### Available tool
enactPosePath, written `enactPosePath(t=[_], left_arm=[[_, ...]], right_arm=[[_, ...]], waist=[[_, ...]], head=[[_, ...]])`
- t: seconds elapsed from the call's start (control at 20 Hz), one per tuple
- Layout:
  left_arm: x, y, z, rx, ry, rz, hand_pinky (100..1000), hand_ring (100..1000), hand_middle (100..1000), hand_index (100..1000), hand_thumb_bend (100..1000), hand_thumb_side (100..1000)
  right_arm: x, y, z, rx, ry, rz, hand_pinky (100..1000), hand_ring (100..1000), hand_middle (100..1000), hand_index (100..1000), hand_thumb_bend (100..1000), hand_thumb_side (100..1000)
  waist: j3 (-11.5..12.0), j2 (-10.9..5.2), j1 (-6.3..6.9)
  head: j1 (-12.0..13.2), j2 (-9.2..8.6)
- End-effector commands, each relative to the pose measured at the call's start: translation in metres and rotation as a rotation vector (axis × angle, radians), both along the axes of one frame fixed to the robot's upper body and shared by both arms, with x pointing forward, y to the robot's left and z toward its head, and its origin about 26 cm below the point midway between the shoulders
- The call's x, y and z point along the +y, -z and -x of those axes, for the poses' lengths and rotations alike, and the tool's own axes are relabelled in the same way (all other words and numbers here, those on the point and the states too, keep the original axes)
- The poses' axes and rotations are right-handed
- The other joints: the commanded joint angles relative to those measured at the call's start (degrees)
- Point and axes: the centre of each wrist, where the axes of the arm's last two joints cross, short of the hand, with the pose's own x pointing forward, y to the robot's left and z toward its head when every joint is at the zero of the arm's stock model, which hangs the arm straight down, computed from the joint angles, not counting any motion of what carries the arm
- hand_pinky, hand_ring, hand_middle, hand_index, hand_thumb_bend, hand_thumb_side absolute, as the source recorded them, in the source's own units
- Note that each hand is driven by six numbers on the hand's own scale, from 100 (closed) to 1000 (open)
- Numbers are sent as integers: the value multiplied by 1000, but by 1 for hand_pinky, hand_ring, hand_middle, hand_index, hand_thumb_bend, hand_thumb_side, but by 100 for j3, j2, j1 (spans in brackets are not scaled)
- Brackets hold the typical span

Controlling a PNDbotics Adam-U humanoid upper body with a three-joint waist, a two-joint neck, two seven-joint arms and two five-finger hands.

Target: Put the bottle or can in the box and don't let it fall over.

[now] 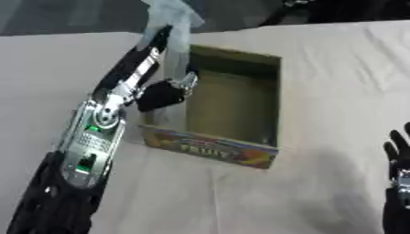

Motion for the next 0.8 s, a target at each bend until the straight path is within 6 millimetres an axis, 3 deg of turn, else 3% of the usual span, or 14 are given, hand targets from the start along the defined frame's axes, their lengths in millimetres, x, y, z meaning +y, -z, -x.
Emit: enactPosePath(t=[0.05, 0.2, 0.3, 0.4, 0.45, 0.65, 0.8], left_arm=[[12, -13, 3, -50, -12, -19, 1000, 1000, 1000, 1000, 100, 540], [20, -1, -1, 5, -38, -29, 1000, 1000, 1000, 1000, 100, 347], [25, 7, -3, 53, -55, -10, 1000, 1000, 1000, 1000, 100, 337], [28, 14, -4, 95, -50, -8, 1000, 1000, 1000, 1000, 100, 352], [30, 18, -5, 113, -44, -11, 1000, 1000, 1000, 1000, 100, 407], [35, 26, -7, 154, -33, -32, 1000, 1000, 1000, 1000, 100, 429], [44, 21, -3, 118, -48, -13, 1000, 1000, 1000, 1000, 100, 542]], right_arm=[[-4, -7, 2, -19, 5, 15, 1000, 990, 1000, 1000, 100, 682], [-5, -7, 2, -19, 9, 15, 1000, 990, 1000, 1000, 100, 682], [-5, -7, 2, -20, 12, 15, 1000, 990, 1000, 1000, 100, 682], [-5, -7, 2, -20, 14, 15, 1000, 989, 1000, 1000, 100, 682], [-5, -7, 2, -20, 14, 16, 1000, 989, 1000, 1000, 100, 682], [-5, -6, 2, -21, 16, 16, 1000, 989, 1000, 1000, 100, 682], [-5, -6, 2, -21, 17, 17, 1000, 989, 1000, 1000, 100, 682]], waist=[[11, -172, 0], [24, -175, 4], [33, -175, 10], [40, -173, 13], [42, -173, 13], [48, -174, 14], [54, -173, 23]], head=[[-21, -43], [-41, -42], [-52, -46], [-68, -49], [-73, -49], [-74, -56], [-95, -51]])
